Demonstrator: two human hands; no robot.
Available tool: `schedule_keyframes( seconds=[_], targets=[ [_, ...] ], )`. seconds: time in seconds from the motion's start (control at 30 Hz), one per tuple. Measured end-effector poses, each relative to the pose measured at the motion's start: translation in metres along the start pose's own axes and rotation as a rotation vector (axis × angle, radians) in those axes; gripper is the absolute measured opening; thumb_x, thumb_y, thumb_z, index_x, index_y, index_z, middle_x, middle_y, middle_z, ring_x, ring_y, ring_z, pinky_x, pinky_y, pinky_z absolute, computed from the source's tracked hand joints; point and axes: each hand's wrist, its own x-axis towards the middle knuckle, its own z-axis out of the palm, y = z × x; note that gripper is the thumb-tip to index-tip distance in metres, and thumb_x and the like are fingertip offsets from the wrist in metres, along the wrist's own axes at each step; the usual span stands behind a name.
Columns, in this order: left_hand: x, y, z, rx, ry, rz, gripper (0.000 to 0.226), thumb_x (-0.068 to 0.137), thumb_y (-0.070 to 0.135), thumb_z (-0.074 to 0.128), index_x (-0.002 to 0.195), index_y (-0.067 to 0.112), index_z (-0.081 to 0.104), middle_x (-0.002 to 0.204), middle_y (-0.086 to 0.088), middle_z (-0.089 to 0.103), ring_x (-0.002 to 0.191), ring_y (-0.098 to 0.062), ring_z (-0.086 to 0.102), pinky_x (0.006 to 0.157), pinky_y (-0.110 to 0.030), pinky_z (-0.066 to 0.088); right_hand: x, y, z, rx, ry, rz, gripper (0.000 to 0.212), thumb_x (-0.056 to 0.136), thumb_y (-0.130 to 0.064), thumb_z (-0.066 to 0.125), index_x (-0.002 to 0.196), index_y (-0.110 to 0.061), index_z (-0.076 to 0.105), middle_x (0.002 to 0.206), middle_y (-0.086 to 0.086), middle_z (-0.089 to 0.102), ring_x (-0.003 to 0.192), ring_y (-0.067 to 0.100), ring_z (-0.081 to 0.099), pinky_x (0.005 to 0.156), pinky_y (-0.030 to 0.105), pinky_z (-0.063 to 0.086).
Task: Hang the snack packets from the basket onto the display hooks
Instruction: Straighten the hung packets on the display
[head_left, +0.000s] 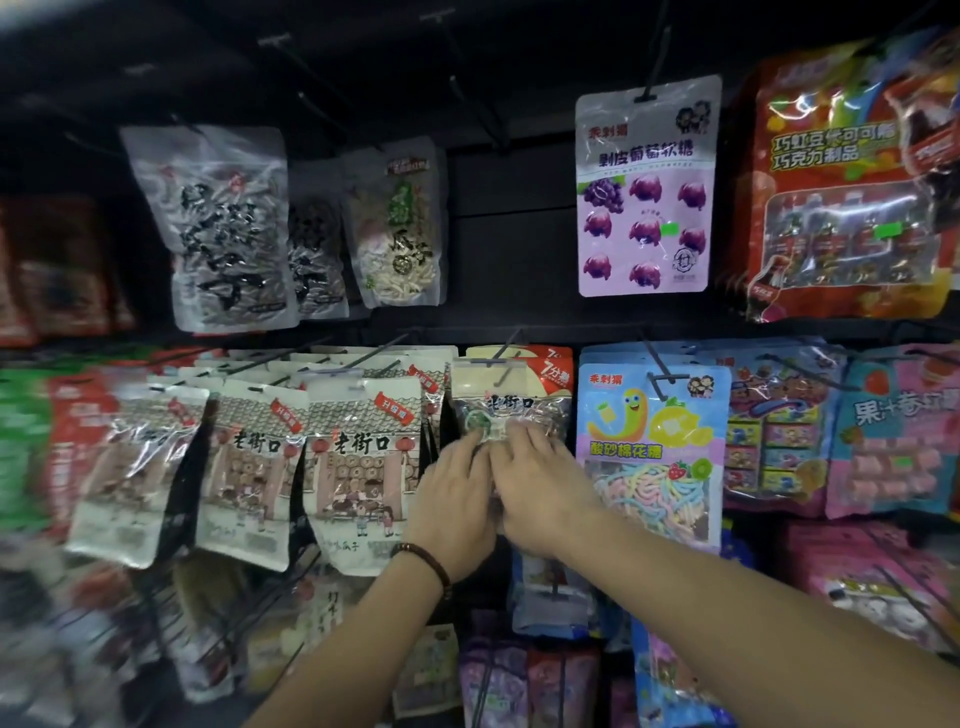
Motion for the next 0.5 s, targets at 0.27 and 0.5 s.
schedule_keyframes(
  seconds=[0.27, 0.5],
  targets=[
    [-0.067, -0.079, -0.022, -0.054, 0.222, -0.418, 0.081, 0.09, 0.036, 0.07, 0.16, 0.019, 0.034, 0.164, -0.024, 0.031, 0.158, -0.043, 0.022, 0.128, -0.06, 0.022, 0.003, -0.074, 0.0, -0.048, 0.019, -0.224, 0.094, 0.098, -0.035, 0.064, 0.169, -0.02, 0.004, 0.177, 0.016, -0.009, 0.164, 0.042, -0.003, 0.13, 0.061, 0.018],
    [-0.075, -0.114, 0.005, -0.101, -0.21, -0.389, 0.095, 0.095, 0.054, 0.037, 0.165, 0.031, -0.021, 0.173, 0.001, -0.028, 0.161, -0.038, -0.027, 0.133, -0.052, -0.012, 0.03, -0.106, 0.028, -0.17, -0.125, -0.216, 0.099, 0.103, -0.051, 0.057, 0.17, -0.019, -0.008, 0.174, 0.016, -0.029, 0.16, 0.042, -0.028, 0.13, 0.065, 0.004]
  ],
)
